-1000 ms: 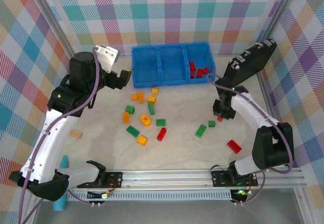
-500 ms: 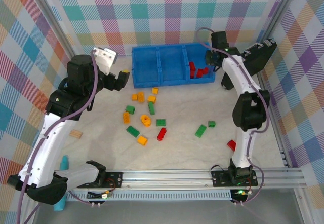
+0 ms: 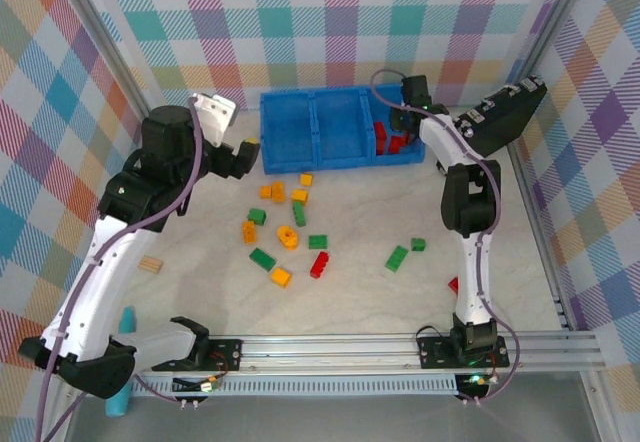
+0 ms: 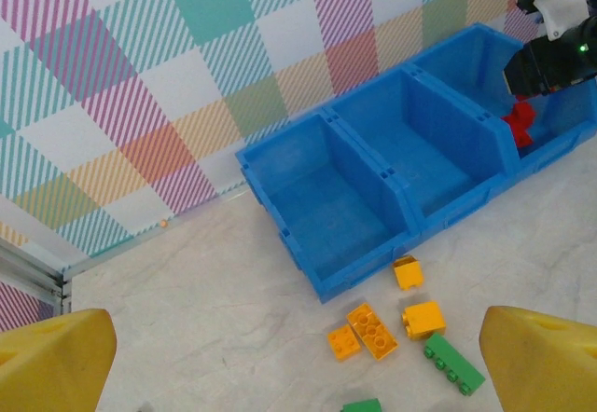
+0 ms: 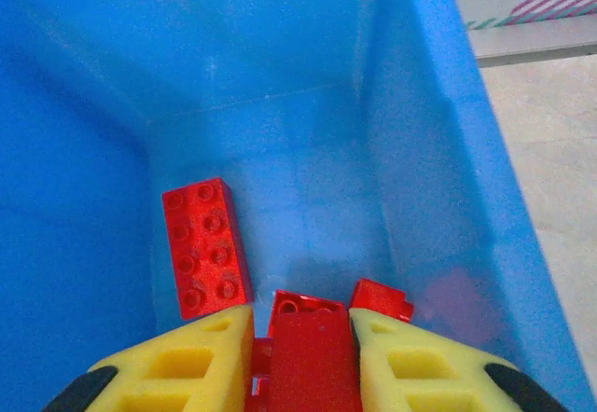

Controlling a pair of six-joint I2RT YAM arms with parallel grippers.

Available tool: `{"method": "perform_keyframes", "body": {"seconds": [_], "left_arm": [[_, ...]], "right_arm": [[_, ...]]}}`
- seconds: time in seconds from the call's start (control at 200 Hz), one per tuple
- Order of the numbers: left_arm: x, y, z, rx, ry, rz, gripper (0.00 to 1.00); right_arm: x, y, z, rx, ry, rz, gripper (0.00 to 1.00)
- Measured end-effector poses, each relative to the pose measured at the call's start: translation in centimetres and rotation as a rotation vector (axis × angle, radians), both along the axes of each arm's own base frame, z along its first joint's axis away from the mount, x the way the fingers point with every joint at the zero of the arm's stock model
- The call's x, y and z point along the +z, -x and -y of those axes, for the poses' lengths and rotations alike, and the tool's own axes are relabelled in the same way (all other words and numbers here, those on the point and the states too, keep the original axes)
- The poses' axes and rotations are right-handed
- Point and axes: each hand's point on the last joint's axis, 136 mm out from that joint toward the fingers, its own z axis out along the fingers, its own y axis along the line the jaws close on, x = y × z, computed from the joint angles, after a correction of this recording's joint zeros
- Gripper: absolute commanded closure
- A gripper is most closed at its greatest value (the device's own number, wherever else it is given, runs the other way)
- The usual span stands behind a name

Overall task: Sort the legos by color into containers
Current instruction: Place the lego in the container.

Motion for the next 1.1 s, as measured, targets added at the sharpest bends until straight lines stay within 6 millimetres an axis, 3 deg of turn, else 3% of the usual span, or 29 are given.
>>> {"method": "perform_keyframes", "body": {"seconds": [0.195, 0.415, 0.57, 0.715, 0.84, 0.935, 1.1], "left_arm": [[-1.0, -1.1, 0.7, -0.009, -0.011, -0.037, 0.0], [-0.1, -1.0, 0.7, -0.012, -0.002, -0.025, 0.0], [-0.2, -0.9, 0.7, -0.015, -0.001, -0.031, 0.0], [-0.2, -0.9, 0.9, -0.02, 0.004, -0.032, 0.0], [-0.6, -0.9, 1.0, -0.026, 0.005, -0.038, 0.0], [-1.4, -0.7, 1.1, -0.036, 0.004, -0.053, 0.0], [-1.2, -0.3, 1.2, -0.05, 0.016, -0.041, 0.0]], "right_arm": [[0.1, -0.4, -0.8, 0.022, -0.005, 0.018, 0.55], [0.6, -0.4, -1.7, 0.05, -0.007, 0.031, 0.54], [2.7, 2.4, -1.2, 0.063, 0.01, -0.001, 0.49], [8.1, 8.7, 0.6, 0.04, 0.018, -0.012, 0.37], [11.7, 17.2, 3.4, -0.056, -0.029, -0.018, 0.31], [10.7, 23.4, 5.1, -0.13, -0.069, -0.07, 0.27], [4.1, 33.8, 7.3, -0.286, -0.125, -0.283, 0.18]]}}
